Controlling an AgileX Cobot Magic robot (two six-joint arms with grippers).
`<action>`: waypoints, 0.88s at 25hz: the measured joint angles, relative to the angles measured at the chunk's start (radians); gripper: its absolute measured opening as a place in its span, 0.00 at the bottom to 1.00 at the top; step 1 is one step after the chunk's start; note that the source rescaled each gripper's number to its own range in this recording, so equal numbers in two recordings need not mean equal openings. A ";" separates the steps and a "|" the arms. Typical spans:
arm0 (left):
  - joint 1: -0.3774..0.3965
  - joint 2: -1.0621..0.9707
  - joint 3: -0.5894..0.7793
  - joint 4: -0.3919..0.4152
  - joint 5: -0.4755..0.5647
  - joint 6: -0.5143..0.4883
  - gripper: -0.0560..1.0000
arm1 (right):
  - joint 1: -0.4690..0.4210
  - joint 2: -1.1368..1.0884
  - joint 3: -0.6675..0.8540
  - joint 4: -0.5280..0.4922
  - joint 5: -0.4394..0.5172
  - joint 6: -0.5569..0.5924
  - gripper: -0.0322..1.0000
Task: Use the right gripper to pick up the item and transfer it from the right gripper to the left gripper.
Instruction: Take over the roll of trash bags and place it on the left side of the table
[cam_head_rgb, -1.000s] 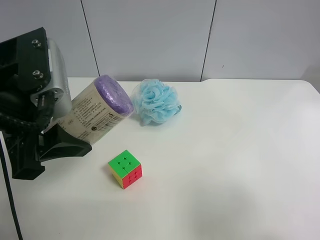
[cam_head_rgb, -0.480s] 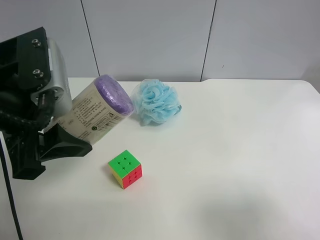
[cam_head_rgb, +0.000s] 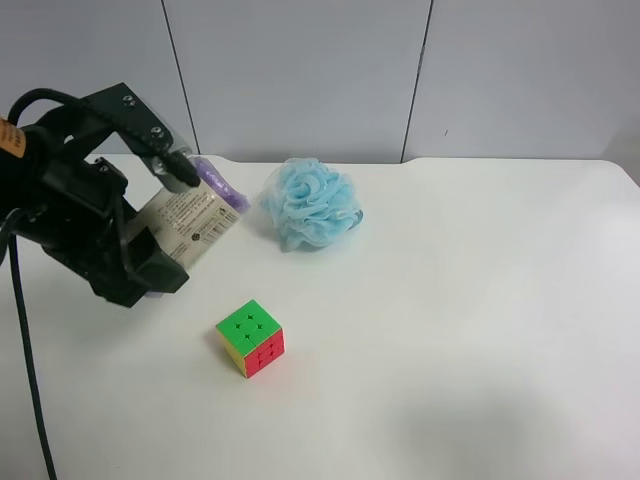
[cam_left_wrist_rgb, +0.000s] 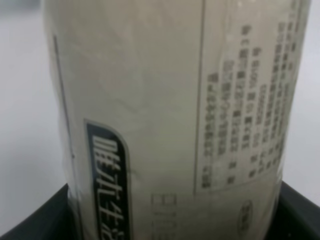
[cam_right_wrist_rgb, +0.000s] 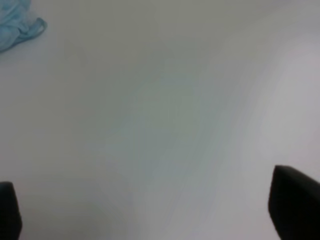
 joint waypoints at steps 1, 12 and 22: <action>0.028 0.025 -0.014 -0.006 0.000 -0.004 0.05 | 0.000 0.000 0.000 0.000 0.000 0.000 1.00; 0.261 0.255 -0.038 -0.085 -0.102 -0.012 0.05 | 0.000 0.000 0.000 0.000 0.000 0.000 1.00; 0.358 0.452 -0.038 -0.113 -0.218 -0.034 0.05 | 0.000 0.000 0.000 0.000 0.000 0.000 1.00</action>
